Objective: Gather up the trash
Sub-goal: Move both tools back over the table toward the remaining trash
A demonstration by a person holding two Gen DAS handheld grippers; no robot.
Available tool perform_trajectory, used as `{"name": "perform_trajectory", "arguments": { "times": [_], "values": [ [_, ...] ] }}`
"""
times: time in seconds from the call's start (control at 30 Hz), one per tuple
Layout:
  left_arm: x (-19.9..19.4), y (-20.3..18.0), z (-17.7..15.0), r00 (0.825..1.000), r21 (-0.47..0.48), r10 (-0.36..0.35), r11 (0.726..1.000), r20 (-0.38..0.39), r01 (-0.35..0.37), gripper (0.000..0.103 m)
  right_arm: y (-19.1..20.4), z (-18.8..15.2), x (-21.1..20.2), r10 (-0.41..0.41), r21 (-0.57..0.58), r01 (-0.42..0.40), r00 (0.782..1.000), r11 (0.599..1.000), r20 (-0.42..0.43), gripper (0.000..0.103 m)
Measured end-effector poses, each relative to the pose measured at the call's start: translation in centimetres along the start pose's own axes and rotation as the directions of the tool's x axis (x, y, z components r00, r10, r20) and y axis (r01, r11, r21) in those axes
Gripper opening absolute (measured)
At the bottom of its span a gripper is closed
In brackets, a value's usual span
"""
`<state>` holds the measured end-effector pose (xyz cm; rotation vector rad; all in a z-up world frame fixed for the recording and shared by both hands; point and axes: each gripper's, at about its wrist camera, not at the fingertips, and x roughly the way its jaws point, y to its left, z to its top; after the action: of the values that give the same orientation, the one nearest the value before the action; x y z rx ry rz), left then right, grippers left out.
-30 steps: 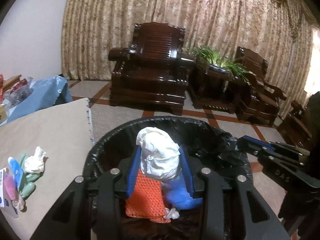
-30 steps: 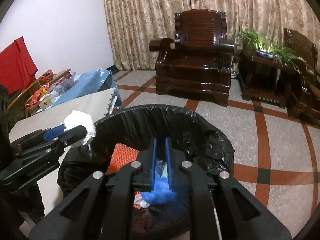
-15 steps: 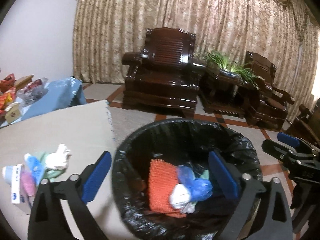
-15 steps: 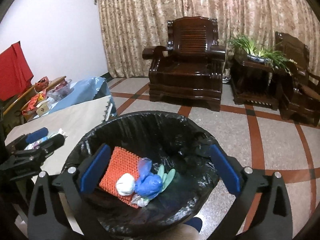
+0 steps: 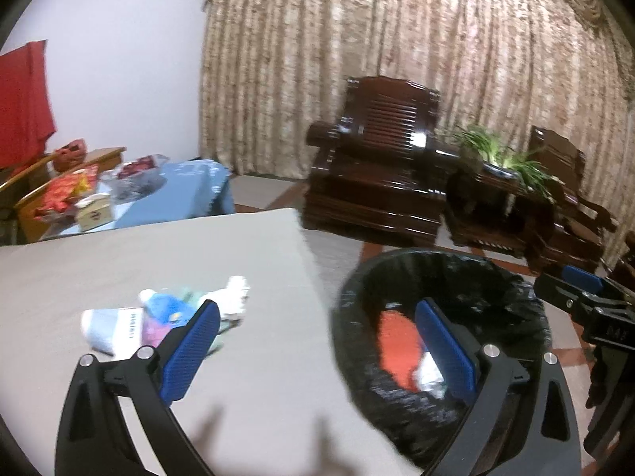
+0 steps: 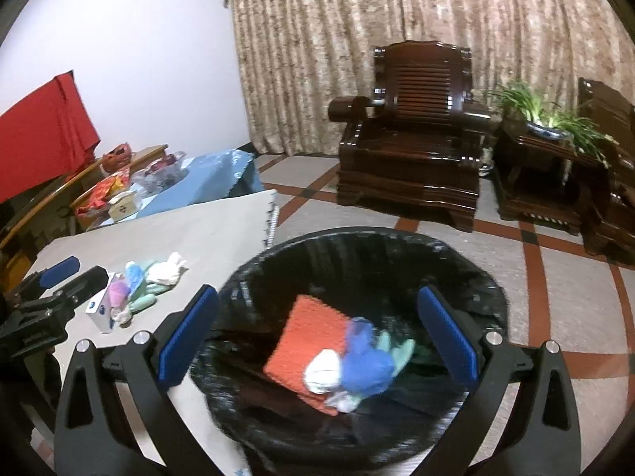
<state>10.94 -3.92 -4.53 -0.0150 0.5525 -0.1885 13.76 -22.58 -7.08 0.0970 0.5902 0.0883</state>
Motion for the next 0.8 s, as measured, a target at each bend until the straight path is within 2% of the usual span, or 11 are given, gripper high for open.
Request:
{"name": "perform_trajectory", "arguments": {
  "times": [0.27, 0.5, 0.63, 0.8],
  "values": [
    [-1.7, 5.9, -1.1, 0.993, -0.051, 0.118, 0.992, 0.006, -0.117, 0.097, 5.2, 0.0, 1.9, 0.065, -0.044, -0.065, 0.998, 0.997, -0.009, 0.098],
    [-3.3, 11.0, -2.0, 0.973, -0.080, 0.229, 0.970, 0.012, -0.228, 0.097, 10.4, -0.1, 3.7, 0.147, -0.096, -0.149, 0.989, 0.984, -0.024, 0.098],
    [-3.6, 13.4, -2.4, 0.962, -0.102, 0.274, 0.957, -0.001, -0.273, 0.097, 13.6, -0.2, 4.7, 0.197, -0.135, -0.199, 0.980, 0.971, -0.030, 0.098],
    [-2.7, 14.7, -3.4, 0.953, -0.122, 0.303, 0.945, -0.028, -0.304, 0.097, 16.0, -0.2, 5.8, 0.216, -0.177, -0.219, 0.976, 0.960, -0.031, 0.098]
  ]
}}
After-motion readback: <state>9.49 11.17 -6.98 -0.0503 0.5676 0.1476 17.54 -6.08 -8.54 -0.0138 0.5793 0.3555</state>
